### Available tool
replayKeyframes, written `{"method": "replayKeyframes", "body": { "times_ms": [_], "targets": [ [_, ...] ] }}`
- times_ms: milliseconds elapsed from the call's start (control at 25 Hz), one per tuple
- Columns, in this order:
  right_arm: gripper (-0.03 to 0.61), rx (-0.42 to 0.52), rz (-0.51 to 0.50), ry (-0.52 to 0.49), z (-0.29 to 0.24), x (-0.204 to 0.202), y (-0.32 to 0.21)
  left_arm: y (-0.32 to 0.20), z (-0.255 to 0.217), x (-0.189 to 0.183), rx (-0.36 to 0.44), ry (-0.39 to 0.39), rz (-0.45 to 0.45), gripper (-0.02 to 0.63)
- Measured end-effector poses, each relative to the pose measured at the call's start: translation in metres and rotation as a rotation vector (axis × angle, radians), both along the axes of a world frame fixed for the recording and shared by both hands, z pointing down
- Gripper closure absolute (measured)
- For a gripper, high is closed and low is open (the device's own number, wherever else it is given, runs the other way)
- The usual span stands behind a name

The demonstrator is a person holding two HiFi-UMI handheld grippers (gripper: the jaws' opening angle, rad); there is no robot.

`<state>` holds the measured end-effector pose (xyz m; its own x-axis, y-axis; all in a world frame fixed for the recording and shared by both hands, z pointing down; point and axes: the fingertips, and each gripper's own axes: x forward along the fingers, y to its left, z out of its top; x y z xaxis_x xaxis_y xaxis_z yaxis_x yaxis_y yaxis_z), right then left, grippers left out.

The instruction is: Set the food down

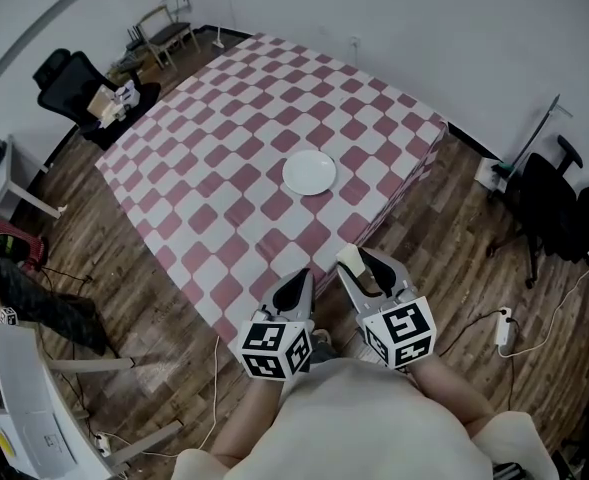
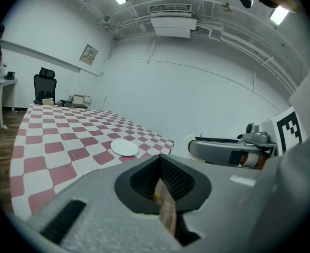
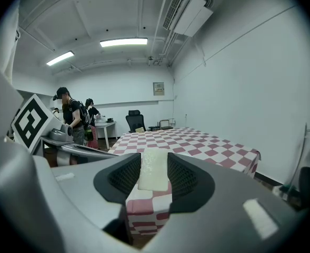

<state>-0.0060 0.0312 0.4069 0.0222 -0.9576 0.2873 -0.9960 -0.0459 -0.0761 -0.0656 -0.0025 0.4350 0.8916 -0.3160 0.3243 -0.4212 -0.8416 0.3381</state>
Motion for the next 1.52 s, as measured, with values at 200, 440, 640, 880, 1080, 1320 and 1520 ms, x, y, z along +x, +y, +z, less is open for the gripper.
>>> {"method": "replayKeyframes", "body": {
  "times_ms": [200, 440, 640, 880, 1080, 1320, 1520],
  "targets": [
    [0.413, 0.002, 0.006, -0.002, 0.001, -0.001, -0.022, -0.021, 0.003, -0.003, 0.000, -0.006, 0.004, 0.607],
    [0.413, 0.005, 0.014, -0.005, 0.002, -0.004, -0.050, -0.047, 0.004, -0.007, 0.004, -0.008, 0.017, 0.607],
    [0.413, 0.012, 0.024, -0.002, 0.002, -0.002, -0.069, -0.066, 0.006, -0.008, -0.001, -0.006, 0.014, 0.607],
    [0.413, 0.012, 0.037, -0.011, 0.003, 0.002, -0.083, -0.078, 0.009, -0.008, -0.008, -0.008, 0.021, 0.607],
    [0.413, 0.015, 0.042, -0.009, 0.003, 0.003, -0.090, -0.082, 0.010, -0.008, -0.012, -0.007, 0.020, 0.607],
    [0.414, 0.019, 0.037, -0.007, 0.001, 0.006, -0.094, -0.087, 0.012, -0.009, -0.015, -0.011, 0.005, 0.607],
    [0.413, 0.016, 0.026, -0.002, 0.002, 0.012, -0.098, -0.088, 0.014, -0.005, -0.020, -0.018, -0.002, 0.607]
  ]
}}
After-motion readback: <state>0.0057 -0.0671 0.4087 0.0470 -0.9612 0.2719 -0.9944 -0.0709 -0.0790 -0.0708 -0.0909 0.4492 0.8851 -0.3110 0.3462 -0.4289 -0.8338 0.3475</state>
